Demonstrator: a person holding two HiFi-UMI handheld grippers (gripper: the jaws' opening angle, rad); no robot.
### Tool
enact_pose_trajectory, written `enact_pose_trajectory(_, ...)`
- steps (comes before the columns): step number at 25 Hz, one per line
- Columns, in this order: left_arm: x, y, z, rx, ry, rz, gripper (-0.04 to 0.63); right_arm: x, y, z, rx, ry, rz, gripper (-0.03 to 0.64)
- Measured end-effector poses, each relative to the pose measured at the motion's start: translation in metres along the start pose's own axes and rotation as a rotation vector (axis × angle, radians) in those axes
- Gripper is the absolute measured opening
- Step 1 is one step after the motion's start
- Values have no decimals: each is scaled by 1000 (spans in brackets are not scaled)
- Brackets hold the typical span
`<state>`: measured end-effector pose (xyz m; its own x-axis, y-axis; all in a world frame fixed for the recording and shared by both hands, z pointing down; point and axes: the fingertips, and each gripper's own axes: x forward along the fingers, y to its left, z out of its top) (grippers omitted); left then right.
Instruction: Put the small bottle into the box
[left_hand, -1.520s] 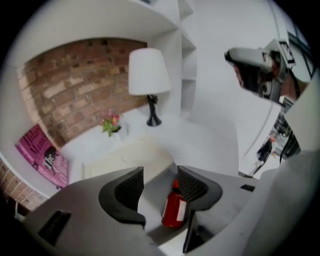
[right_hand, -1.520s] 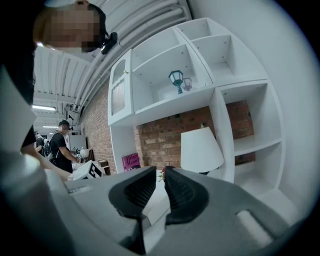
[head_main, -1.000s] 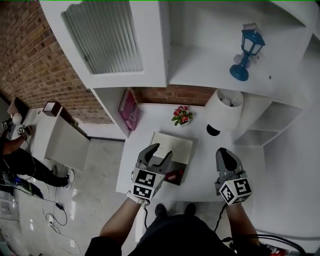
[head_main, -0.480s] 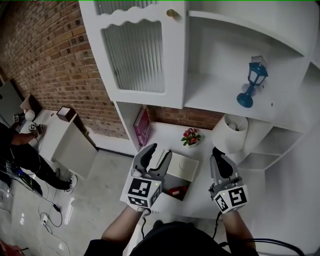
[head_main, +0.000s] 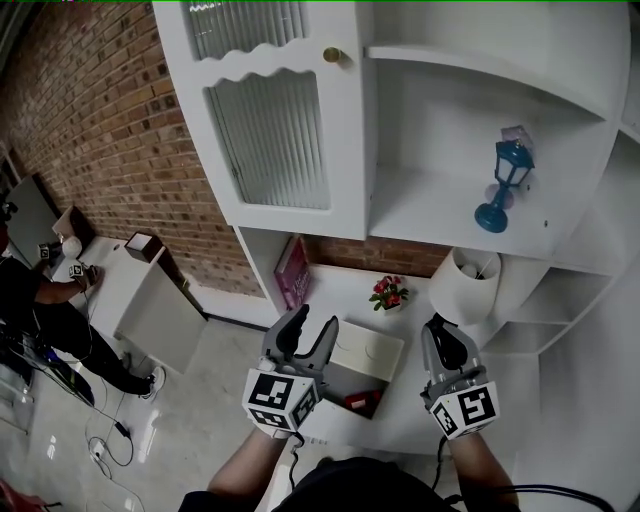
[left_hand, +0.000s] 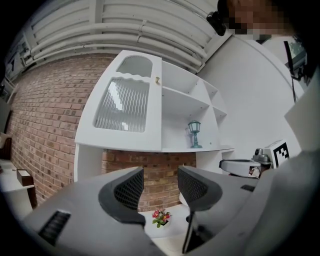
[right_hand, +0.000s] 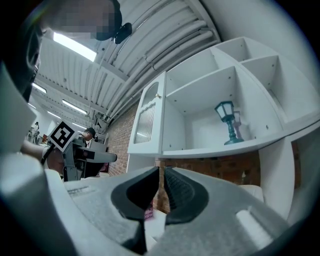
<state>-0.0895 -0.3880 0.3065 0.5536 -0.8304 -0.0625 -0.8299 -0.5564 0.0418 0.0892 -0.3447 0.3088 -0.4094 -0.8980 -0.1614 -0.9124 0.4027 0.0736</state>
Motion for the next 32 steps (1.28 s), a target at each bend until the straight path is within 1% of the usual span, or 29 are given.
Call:
enact_pose_trajectory(16,0,-5,-3,-4,7,5,210,-5,-6,-1,-2,17,5,18)
enact_pose_trajectory(23,-4,-6,-5,-8,15,11,210,-7,-4,2,-26,35,14,17)
enact_pose_trajectory(32,-7,-14,-8,-20,29,12,210,-12,-3,-1,-13,38,28,17)
